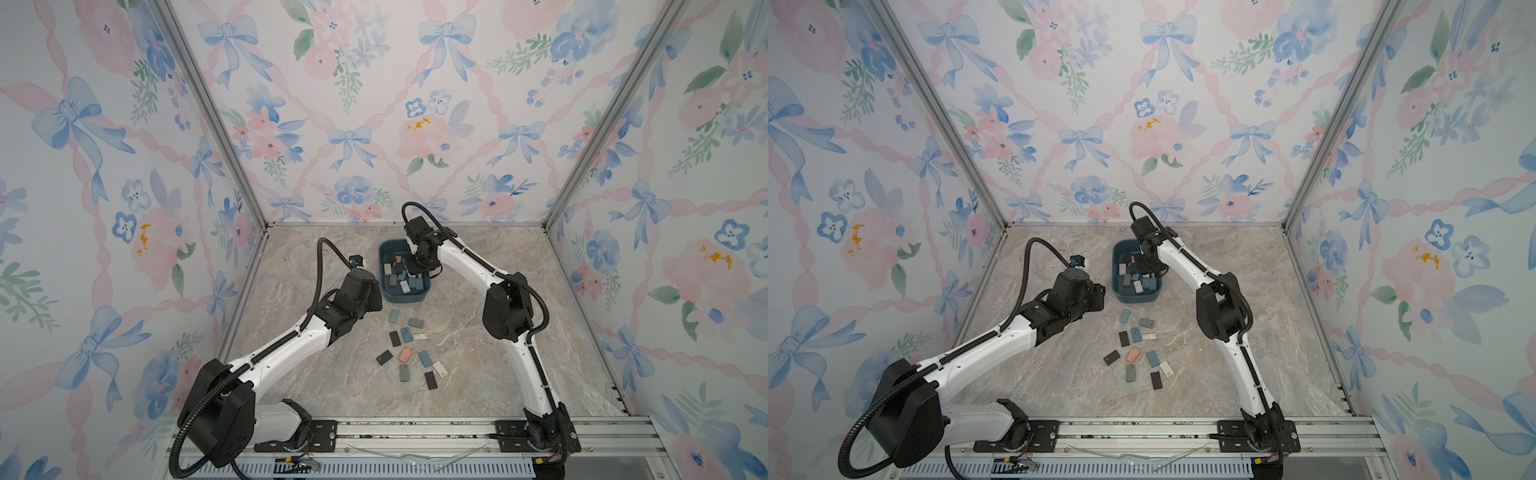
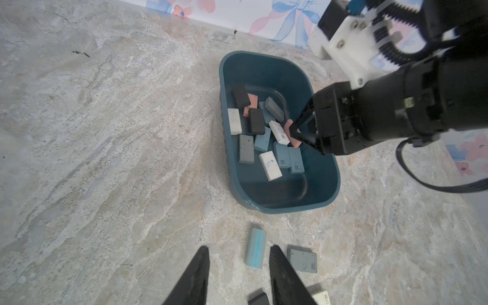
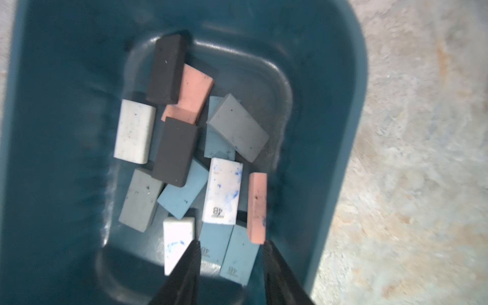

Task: Put the eraser in the storage box
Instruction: Place the eraser in the storage box, then pick up the eraser from the center of the board.

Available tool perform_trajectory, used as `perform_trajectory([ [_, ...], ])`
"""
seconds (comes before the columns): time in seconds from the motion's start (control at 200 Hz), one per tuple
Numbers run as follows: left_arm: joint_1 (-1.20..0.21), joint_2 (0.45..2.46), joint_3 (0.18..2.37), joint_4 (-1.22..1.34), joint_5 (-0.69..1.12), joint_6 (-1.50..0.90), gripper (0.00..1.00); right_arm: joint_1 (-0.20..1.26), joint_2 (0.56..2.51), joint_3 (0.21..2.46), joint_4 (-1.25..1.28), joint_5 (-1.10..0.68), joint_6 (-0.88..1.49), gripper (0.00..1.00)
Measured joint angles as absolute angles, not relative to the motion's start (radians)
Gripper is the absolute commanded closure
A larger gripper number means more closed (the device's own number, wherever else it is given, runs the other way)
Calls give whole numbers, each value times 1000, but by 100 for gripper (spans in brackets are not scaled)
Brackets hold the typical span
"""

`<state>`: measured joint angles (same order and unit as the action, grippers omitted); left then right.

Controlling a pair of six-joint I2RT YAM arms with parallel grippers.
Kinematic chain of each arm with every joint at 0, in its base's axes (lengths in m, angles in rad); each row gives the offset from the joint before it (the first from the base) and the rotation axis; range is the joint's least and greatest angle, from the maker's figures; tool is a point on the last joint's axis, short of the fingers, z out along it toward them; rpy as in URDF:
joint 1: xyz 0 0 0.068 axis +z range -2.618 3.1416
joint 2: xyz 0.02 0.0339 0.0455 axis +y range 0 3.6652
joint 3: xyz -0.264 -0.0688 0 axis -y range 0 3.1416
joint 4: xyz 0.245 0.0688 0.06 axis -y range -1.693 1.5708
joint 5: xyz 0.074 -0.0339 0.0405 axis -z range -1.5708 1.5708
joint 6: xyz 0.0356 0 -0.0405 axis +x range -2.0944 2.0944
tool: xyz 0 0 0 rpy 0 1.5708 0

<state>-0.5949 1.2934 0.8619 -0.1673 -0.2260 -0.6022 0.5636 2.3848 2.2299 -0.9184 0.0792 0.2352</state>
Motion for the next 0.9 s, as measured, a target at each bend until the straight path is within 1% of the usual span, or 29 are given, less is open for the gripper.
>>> perform_trajectory([
  [0.25,-595,1270,862,-242,-207,-542,58,564,2123,2017,-825,56,239,56],
  [0.485,-602,1231,856,-303,-128,-476,56,564,1905,1776,-710,45,252,55],
  [0.58,-619,1232,841,-335,-93,-455,52,563,1836,1674,-674,46,262,54],
  [0.79,-691,1271,828,-410,-36,-433,47,545,1720,1490,-614,46,292,53],
  [0.9,-741,1320,828,-445,-24,-419,39,527,1674,1418,-590,46,309,53],
])
